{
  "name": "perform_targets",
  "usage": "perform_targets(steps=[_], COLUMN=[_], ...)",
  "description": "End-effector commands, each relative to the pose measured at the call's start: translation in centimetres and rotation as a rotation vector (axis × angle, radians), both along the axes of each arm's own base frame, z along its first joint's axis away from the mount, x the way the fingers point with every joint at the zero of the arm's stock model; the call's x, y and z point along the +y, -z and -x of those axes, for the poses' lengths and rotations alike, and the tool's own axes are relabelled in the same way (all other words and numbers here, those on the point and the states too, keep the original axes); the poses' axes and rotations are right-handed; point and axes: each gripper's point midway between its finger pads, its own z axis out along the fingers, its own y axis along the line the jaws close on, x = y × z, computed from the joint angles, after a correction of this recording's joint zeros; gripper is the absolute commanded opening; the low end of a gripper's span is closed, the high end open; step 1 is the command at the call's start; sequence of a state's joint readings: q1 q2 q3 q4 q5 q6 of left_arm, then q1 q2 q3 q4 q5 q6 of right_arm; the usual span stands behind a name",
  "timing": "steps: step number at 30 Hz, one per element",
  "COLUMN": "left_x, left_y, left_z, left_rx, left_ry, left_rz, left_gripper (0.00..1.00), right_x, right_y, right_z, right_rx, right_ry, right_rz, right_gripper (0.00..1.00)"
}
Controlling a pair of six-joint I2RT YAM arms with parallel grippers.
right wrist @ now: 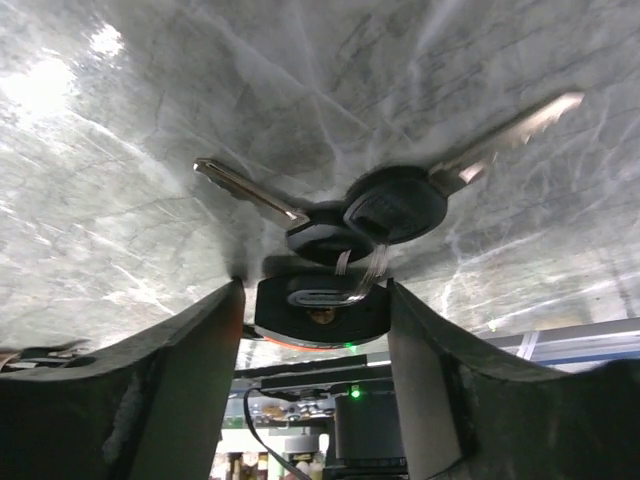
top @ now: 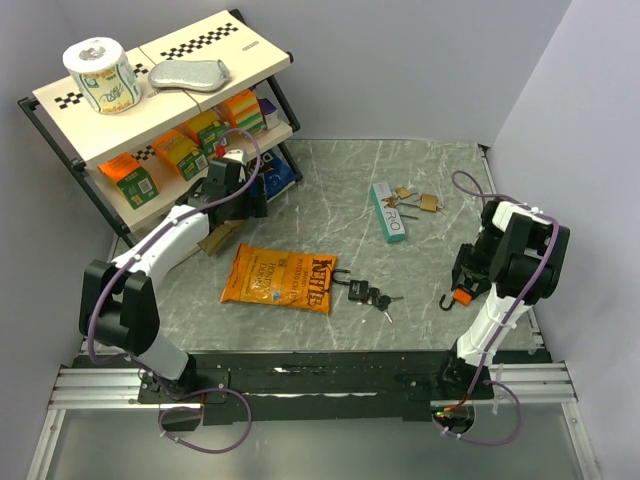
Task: Lock with the key
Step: Pick up the lock from the center of the board.
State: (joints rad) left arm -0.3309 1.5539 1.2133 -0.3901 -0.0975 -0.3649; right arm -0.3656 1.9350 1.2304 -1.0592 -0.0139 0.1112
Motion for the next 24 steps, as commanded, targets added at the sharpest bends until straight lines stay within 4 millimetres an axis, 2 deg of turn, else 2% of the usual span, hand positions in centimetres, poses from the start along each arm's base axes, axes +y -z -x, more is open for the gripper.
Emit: perform_targets(steps=[1,3,4,6,7,9,10,11,12,13,14,18,19,20,22,24], left_x=[-0.3,-0.6,-0.7,-1.3,-1.6,-2.6,-3.6,-4.1,-4.4,-5.7,-6.1,-8.6,-9.0,-9.7,-10.3,-11.4], left_y=[-2.5,-2.9,-3.5,-4.2,-5.1,-5.8,-6.9,-7.0,-7.7,-8.3,-8.3,-10.6,-10.6,-11.4,-11.8,-13.0], left_z=[-0.8,-0.7,-0.6,-0.5,-0.3,0.1,0.5,0.9,1.2,2.0,2.5,4.9,5.3,5.7,6.1,6.1], left_rx=[-0.051,-0.062,-0.078,-0.107,-0.130,-0.154,-0.184,-0.191,-0.214,-0.224,-0.227,-0.307,-0.312,-0.345,-0.371,-0.440], left_ry=[-0.017,0.005,0.032,0.080,0.113,0.180,0.241,0.277,0.316,0.395,0.433,0.630,0.657,0.708,0.758,0.811], left_rz=[0.025,0.031,0.029,0.038,0.047,0.076,0.107,0.123,0.127,0.172,0.186,0.283,0.299,0.329,0.349,0.370], left_gripper=[0.96,0.96,0.96,0.96,0.96,0.96,0.96,0.96,0.96,0.96,0.96,0.96,0.96,0.96,0.96,0.96], right_x=[0.3,0.5,0.4,0.4,0.2,0.6,0.6,0.9,1.5,1.7,2.1,4.2,5.3,5.8,6.8,8.5], right_y=[0.5,0.4,0.1,-0.4,-1.1,-2.2,-2.9,-3.4,-4.3,-5.0,-5.6,-9.0,-10.3,-11.1,-13.2,-15.8], right_z=[0.4,0.2,-0.1,-0.9,-1.7,-2.8,-3.6,-3.9,-4.7,-5.3,-5.7,-8.2,-9.2,-9.7,-11.3,-12.6], right_rx=[0.042,0.035,0.021,-0.015,-0.051,-0.109,-0.145,-0.167,-0.216,-0.251,-0.277,-0.425,-0.477,-0.504,-0.585,-0.656], right_ry=[0.049,0.049,0.046,0.034,0.031,0.033,0.027,0.024,0.025,0.022,0.024,0.034,0.023,0.024,0.013,0.015], right_rz=[-0.009,-0.026,-0.029,-0.044,-0.045,-0.081,-0.089,-0.105,-0.141,-0.153,-0.179,-0.277,-0.330,-0.345,-0.371,-0.415], right_gripper=[0.57,0.50,0.43,0.35,0.28,0.21,0.12,0.09,0.01,0.00,0.00,0.00,0.00,0.00,0.00,0.00])
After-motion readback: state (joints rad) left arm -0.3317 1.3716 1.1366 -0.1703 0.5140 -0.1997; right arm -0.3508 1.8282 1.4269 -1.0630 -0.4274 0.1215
